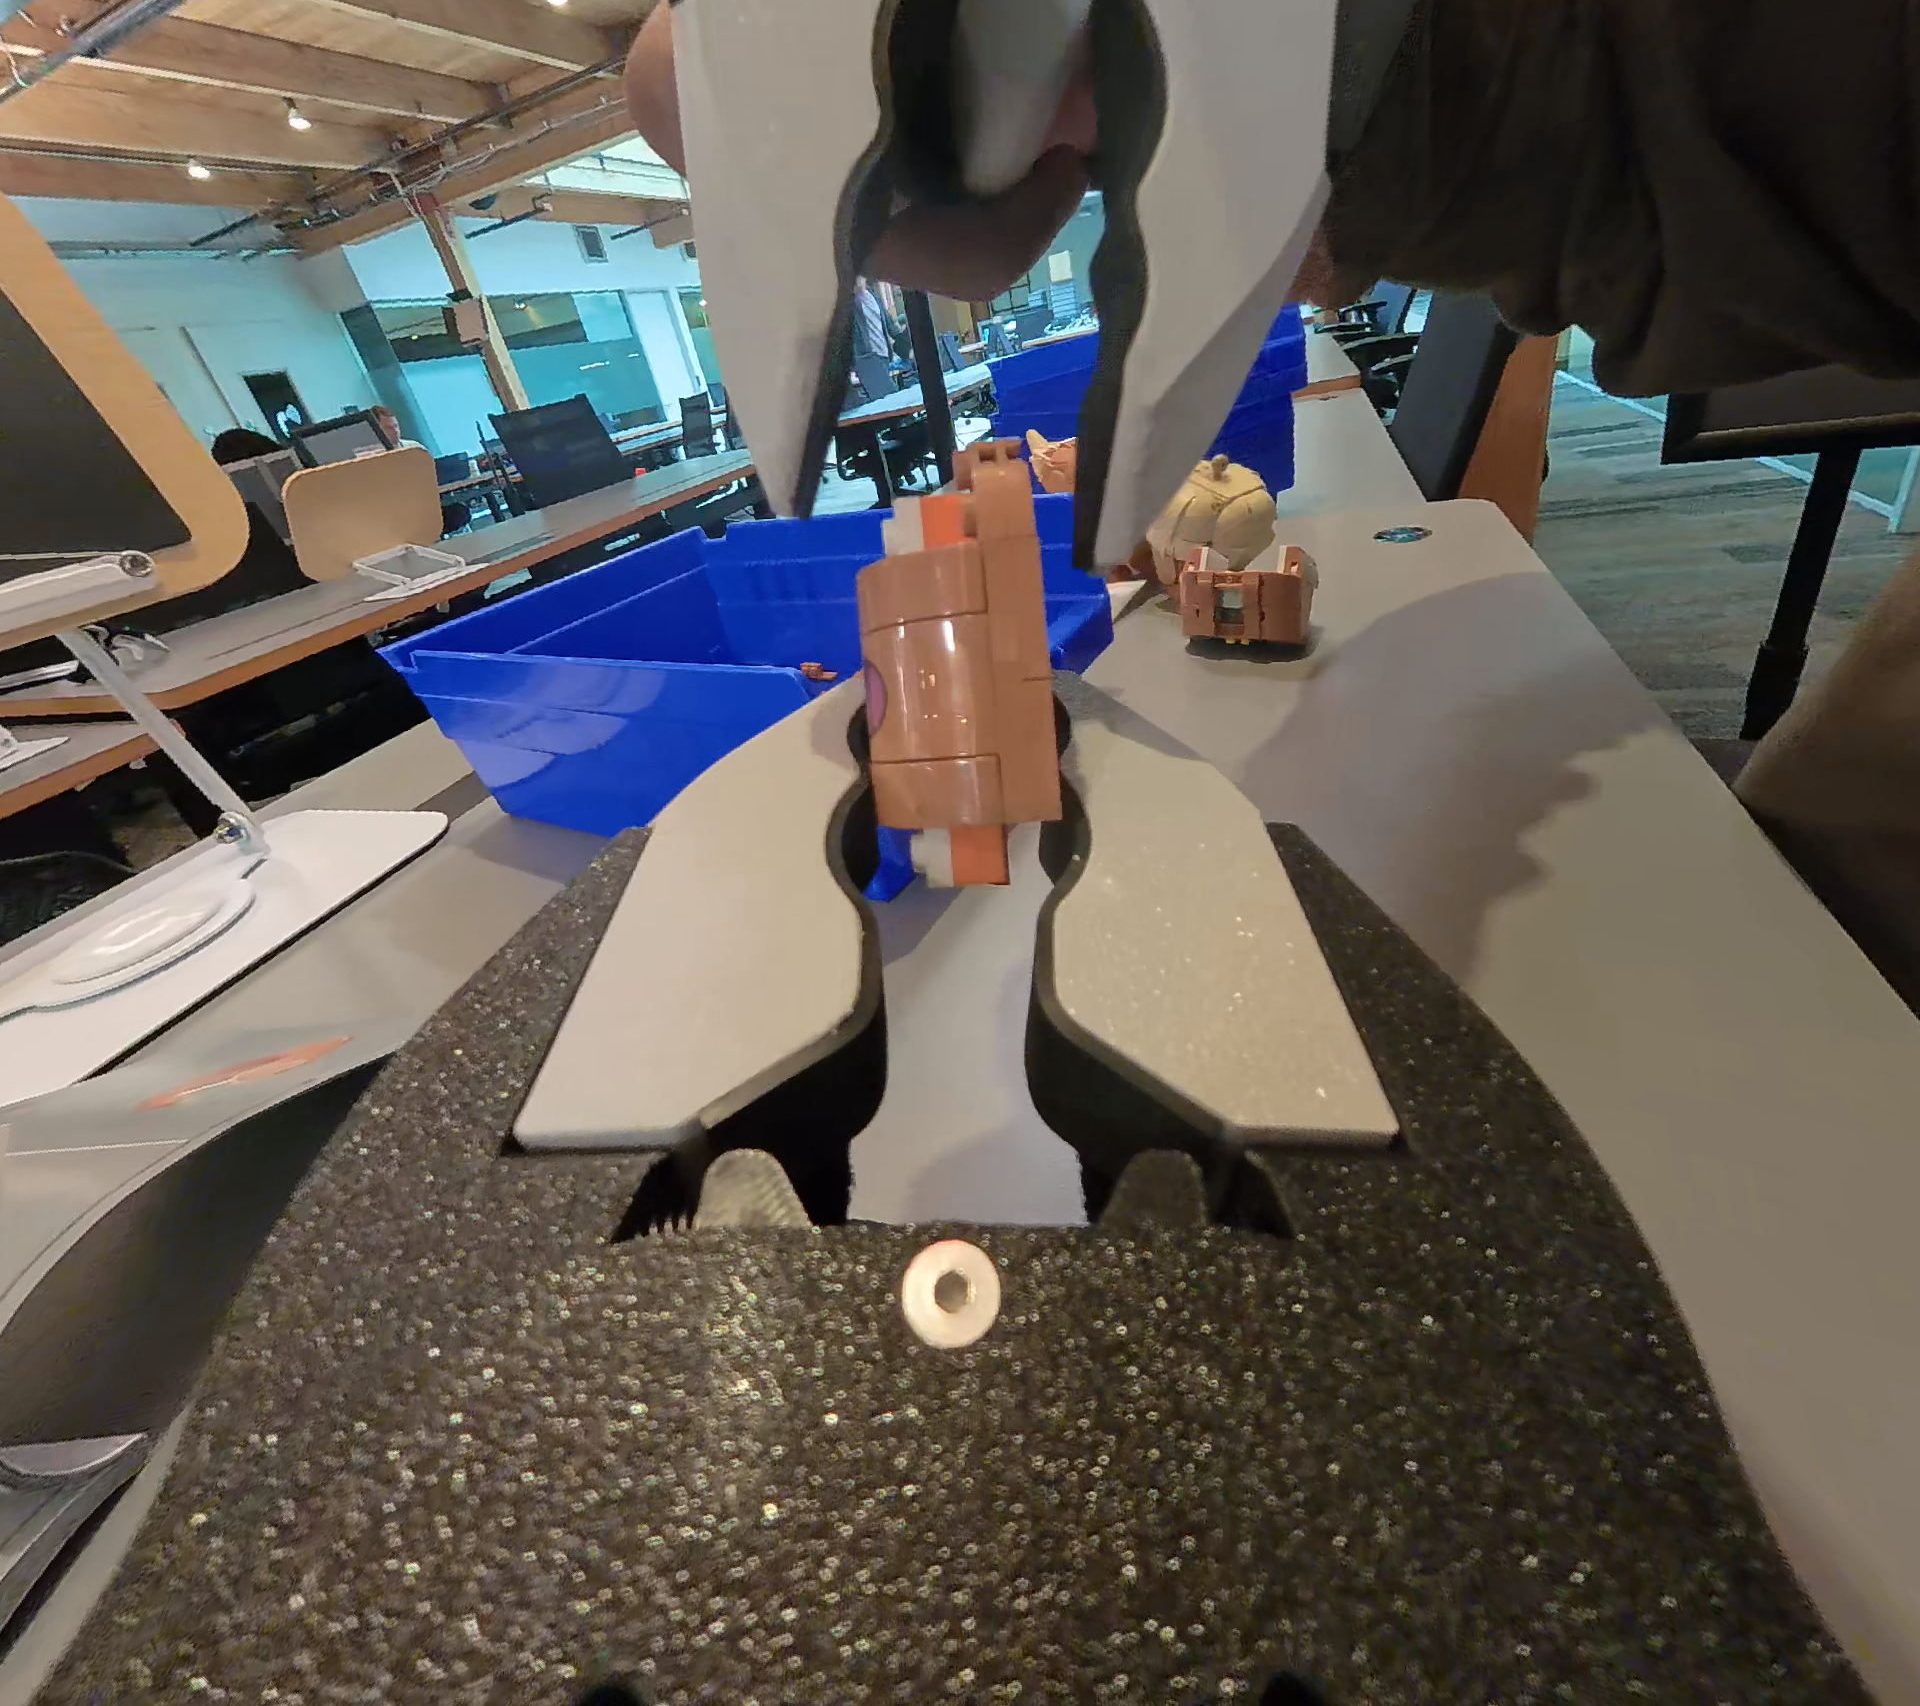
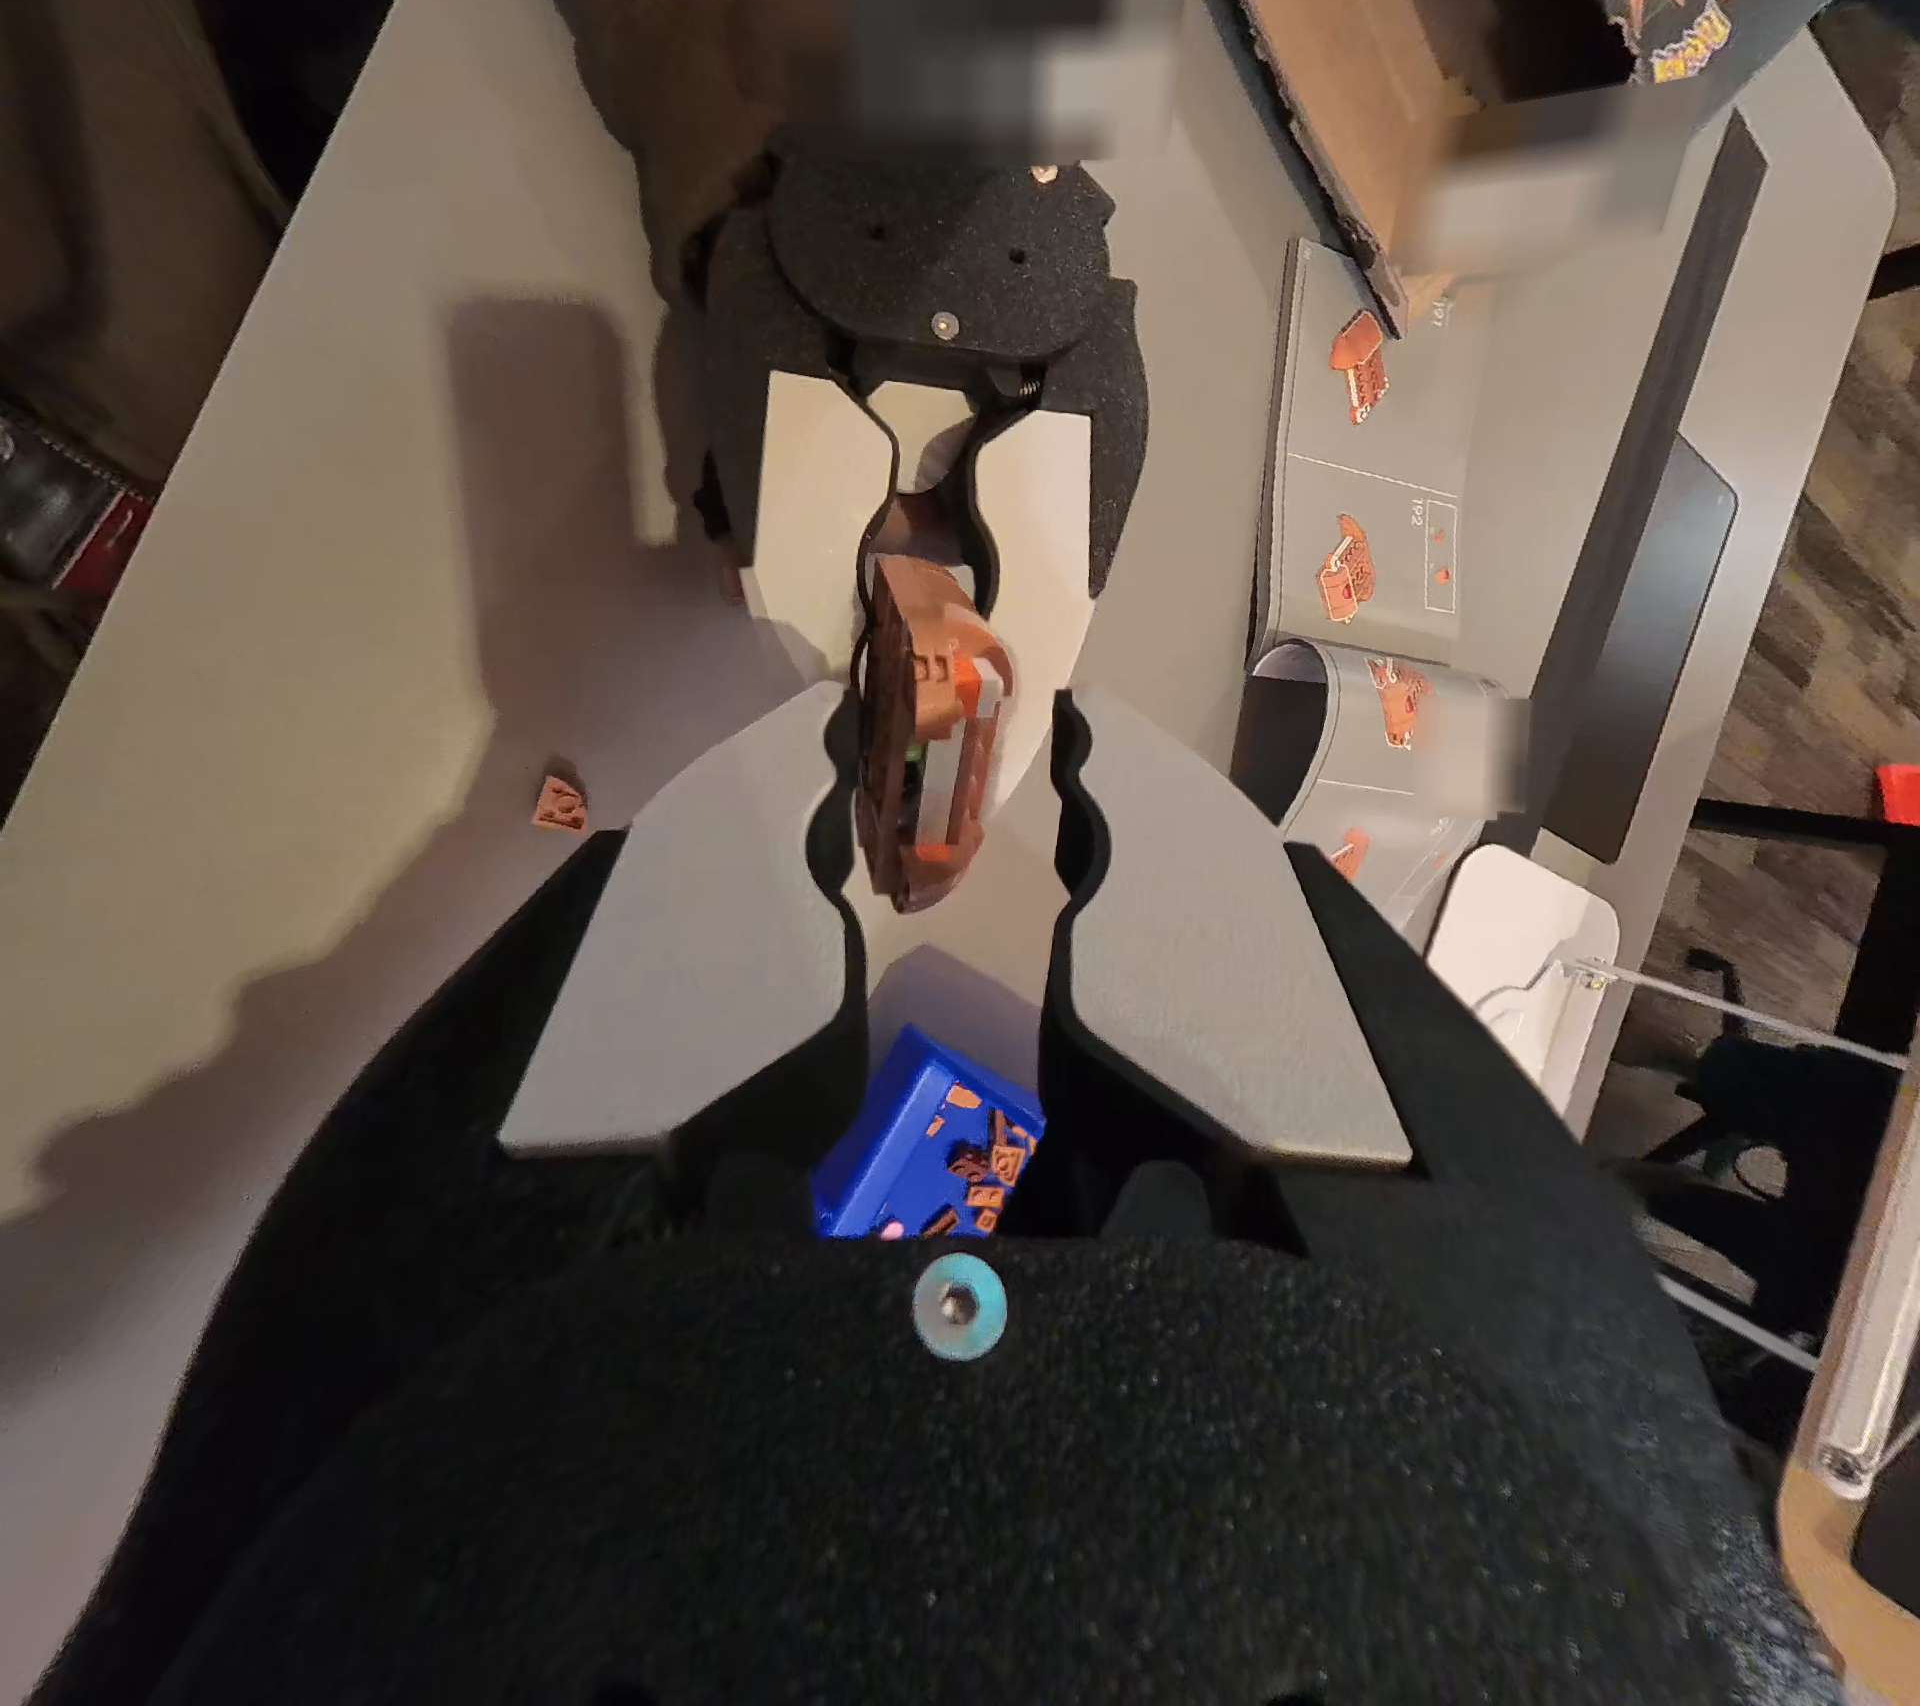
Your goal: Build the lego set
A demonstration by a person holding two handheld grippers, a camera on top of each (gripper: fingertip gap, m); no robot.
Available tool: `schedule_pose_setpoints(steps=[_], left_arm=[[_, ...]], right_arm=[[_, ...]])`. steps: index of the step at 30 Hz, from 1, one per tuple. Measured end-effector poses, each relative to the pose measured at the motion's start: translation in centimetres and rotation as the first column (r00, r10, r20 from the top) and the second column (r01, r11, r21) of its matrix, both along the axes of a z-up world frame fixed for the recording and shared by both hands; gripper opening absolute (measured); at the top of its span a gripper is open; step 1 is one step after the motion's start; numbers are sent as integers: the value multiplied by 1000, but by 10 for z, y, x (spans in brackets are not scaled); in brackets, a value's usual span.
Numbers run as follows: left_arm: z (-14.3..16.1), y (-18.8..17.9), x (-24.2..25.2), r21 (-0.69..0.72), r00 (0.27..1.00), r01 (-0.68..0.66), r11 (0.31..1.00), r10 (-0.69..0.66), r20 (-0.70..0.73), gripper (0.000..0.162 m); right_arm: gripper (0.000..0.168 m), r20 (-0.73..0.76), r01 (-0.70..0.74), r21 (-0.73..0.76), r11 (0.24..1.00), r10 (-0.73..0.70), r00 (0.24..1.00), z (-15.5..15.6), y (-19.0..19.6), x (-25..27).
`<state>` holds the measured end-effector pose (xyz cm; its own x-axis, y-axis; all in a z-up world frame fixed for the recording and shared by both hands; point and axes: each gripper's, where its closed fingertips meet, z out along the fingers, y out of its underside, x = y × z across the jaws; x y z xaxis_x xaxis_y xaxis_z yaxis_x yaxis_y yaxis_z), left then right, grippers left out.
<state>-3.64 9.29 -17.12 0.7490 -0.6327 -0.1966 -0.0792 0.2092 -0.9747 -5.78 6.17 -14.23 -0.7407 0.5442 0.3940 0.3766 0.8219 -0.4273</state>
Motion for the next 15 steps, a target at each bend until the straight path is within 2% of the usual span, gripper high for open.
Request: schedule_pose_setpoints(steps=[7,15], left_arm=[[-1,0,2,11,1000,-4,1000,4,-29,27],[-6,0,4,8,997,-7,1000,8,-72,27]], right_arm=[[19,26,-3,-46,999,5,1000,-2,-2,3],[18,61,-12,-57,998,15,998,-6,-3,6]])
